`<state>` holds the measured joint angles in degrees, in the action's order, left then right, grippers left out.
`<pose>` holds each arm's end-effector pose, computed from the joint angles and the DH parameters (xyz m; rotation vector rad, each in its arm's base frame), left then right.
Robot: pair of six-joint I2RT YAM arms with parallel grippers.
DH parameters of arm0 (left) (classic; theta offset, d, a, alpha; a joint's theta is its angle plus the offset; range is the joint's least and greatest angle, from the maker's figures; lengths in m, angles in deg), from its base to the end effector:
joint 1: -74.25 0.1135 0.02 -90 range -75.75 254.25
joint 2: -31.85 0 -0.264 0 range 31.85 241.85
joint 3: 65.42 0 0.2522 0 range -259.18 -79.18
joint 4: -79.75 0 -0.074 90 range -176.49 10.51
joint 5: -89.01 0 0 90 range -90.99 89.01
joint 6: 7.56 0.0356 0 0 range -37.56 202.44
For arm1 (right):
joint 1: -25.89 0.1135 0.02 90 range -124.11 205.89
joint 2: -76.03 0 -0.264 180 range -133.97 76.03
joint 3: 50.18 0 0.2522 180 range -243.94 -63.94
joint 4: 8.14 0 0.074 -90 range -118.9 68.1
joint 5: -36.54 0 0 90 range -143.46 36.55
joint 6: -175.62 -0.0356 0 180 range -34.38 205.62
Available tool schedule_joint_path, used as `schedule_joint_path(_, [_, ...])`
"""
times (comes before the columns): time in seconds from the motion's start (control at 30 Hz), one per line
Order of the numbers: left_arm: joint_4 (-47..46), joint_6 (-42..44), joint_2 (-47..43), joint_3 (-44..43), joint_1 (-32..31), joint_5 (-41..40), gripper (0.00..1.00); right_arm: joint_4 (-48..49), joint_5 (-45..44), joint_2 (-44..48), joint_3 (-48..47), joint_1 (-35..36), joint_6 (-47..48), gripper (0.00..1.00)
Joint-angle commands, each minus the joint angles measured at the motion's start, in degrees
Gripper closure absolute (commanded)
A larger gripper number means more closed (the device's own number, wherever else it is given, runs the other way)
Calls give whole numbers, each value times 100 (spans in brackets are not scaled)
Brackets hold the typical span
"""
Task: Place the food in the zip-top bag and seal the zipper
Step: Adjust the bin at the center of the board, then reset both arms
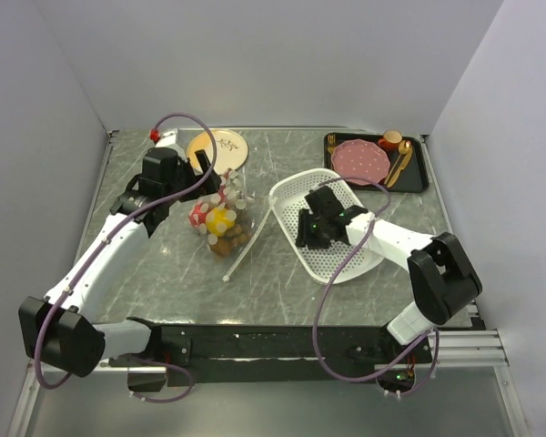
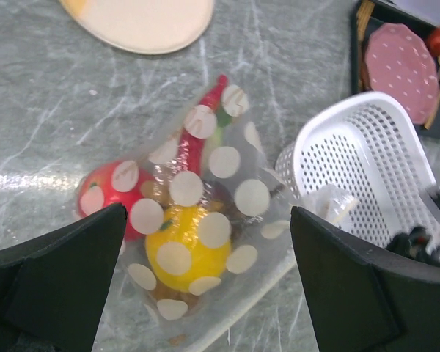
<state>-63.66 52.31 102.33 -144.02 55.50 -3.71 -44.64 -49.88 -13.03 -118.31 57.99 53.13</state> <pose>0.2636 -0.0877 0.3457 -0.2379 2.0881 -0.4721 0.2616 0.1667 0.1951 -0.0152 2.6523 0.4840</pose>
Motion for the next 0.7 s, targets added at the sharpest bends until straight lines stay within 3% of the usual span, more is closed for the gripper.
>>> schedule_joint_path(0.0, [-269, -151, 89, -99, 212, -317, 1, 550, 143, 229, -293, 139, -249, 51])
schedule_joint_path(0.1, [-506, -63, 36, -82, 344, -194, 1, 613, -216, 642, -399, 87, -179, 51])
schedule_joint_path(0.3, [-911, 25, -69, -99, 546, -159, 1, 647, -514, 1521, -382, -1125, -21, 49])
schedule_joint_path(0.37, [-991, 77, -52, -152, 582, -167, 1, 701, -821, 1855, -364, -1738, 76, 38])
schedule_joint_path(0.4, [-1069, 104, -52, -117, 600, -159, 1, 657, -1458, 1909, -390, -1890, 146, 28])
schedule_joint_path(0.47, [-1332, 200, -113, -56, 609, -115, 1, 779, -1972, 1997, -382, -2267, 286, 21])
schedule_joint_path(0.53, [-1648, 366, -235, 216, 617, -106, 1, 1095, -2797, 1971, -320, -2365, 392, 1])
schedule_joint_path(0.6, [-2132, 429, -306, 497, 609, -272, 1, 1167, -3395, 1770, -337, -2497, 288, 0])
schedule_joint_path(0.67, [-2387, 578, -298, 560, 609, -413, 1, 1385, -4555, 1507, -103, -2585, 304, 0])
